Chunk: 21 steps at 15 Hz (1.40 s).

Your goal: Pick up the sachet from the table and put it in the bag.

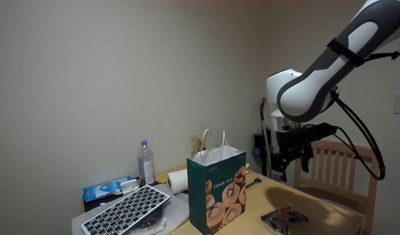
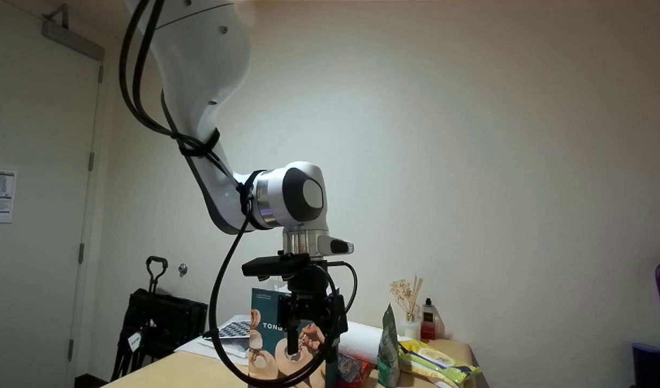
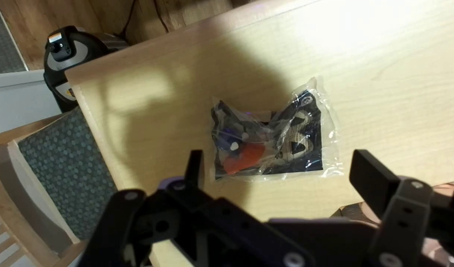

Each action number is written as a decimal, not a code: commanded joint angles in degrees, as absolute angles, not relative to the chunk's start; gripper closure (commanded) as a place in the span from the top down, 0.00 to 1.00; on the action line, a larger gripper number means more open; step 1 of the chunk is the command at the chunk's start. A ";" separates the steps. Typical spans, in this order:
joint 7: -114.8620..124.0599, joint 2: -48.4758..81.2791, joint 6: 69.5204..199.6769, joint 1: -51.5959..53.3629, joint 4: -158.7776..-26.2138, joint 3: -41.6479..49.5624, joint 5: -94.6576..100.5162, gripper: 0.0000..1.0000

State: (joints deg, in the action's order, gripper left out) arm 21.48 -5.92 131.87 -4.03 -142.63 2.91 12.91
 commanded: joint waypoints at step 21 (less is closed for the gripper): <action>66.80 -2.73 126.79 -1.44 -145.12 -0.68 22.66 1.00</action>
